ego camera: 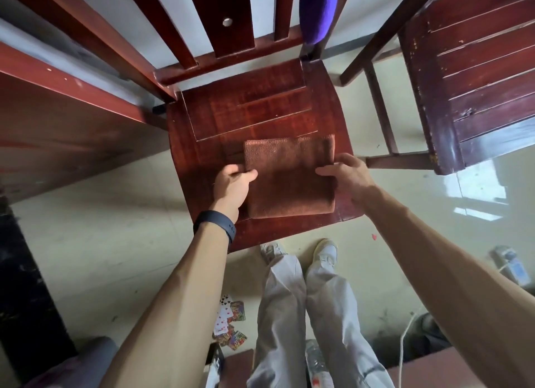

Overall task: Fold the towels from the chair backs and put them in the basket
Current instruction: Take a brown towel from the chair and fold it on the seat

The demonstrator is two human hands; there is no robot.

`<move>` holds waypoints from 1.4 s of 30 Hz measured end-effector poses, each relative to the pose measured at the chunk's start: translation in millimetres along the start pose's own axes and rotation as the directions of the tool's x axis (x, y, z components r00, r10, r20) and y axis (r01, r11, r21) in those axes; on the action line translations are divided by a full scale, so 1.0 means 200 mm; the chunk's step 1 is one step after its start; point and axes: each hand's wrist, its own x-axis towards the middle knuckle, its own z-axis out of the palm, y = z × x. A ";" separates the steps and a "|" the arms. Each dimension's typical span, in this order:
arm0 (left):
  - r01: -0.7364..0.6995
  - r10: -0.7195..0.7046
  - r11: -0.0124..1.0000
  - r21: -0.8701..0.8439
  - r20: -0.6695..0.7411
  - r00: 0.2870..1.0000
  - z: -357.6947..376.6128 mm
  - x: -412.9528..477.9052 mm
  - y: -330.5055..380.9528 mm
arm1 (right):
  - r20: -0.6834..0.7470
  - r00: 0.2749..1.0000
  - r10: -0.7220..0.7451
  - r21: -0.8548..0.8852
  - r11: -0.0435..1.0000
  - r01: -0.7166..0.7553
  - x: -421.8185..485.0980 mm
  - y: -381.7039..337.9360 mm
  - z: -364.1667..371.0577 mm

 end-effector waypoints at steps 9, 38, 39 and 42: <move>-0.047 0.082 0.992 -0.119 0.316 0.945 -0.09 -0.28 0.12 | 0.127 0.989 -0.079 0.205 0.977 0.052 -0.31 0.03 -0.22; -0.611 0.278 0.791 -0.028 0.907 0.318 1.32 -3.01 1.45 | -0.614 0.715 -0.334 0.537 0.487 0.689 -2.43 0.27 -2.55; -0.616 0.266 0.787 -0.030 0.918 0.295 1.42 -3.08 1.46 | -0.641 0.697 -0.320 0.532 0.470 0.705 -2.46 0.31 -2.63; -0.638 0.231 0.770 -0.028 0.944 0.238 1.69 -3.24 1.49 | -0.703 0.653 -0.282 0.509 0.442 0.738 -2.52 0.40 -2.86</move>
